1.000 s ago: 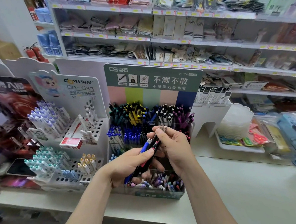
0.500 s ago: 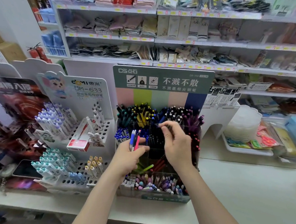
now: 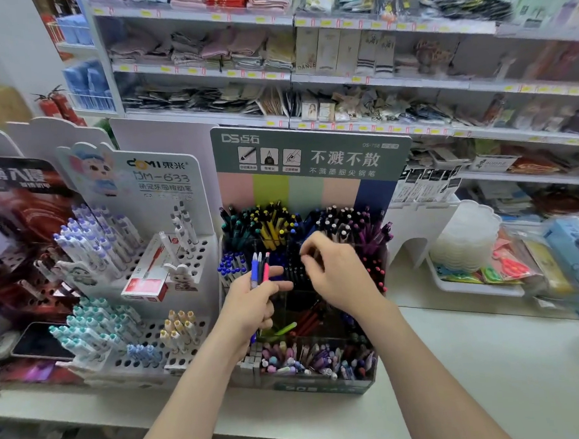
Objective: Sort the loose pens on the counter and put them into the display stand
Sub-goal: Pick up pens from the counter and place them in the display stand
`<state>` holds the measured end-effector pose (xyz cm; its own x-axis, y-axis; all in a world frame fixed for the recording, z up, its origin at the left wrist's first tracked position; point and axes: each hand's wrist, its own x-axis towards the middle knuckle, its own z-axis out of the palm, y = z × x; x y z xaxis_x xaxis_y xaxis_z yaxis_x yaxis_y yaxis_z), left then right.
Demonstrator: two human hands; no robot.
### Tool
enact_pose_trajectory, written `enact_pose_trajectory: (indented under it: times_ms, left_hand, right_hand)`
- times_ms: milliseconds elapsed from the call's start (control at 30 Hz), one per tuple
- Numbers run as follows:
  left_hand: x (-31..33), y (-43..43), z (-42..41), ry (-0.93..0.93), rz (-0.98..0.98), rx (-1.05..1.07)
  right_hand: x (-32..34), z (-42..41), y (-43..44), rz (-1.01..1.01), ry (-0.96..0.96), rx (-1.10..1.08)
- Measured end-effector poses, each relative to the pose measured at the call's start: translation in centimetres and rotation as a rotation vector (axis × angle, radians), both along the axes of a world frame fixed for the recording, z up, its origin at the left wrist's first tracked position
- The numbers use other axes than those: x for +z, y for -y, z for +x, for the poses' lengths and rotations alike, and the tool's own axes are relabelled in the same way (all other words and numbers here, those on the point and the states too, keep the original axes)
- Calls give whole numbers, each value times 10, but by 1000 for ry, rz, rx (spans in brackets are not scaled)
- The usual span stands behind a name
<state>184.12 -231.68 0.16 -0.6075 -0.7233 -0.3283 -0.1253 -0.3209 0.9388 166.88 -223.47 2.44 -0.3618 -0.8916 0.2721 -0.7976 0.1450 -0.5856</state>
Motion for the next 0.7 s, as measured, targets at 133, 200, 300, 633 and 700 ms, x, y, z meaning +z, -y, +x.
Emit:
enact_pose_trajectory:
  times_ms: [133, 200, 300, 633, 700]
  left_hand:
    - [0, -8, -2, 27, -30, -61]
    - [-1, -11, -5, 45, -61, -95]
    - [-1, -9, -6, 49, -96, -81]
    - [0, -10, -13, -3, -122, 53]
    - [2, -12, -15, -6, -149, 37]
  right_hand:
    - [-3, 3, 1, -185, 6, -130]
    - [-5, 2, -2, -207, -3, -129]
    - [-9, 3, -5, -168, -5, -135]
    - [-24, 0, -18, -219, 204, -202]
    - [-24, 2, -18, -318, 241, -279]
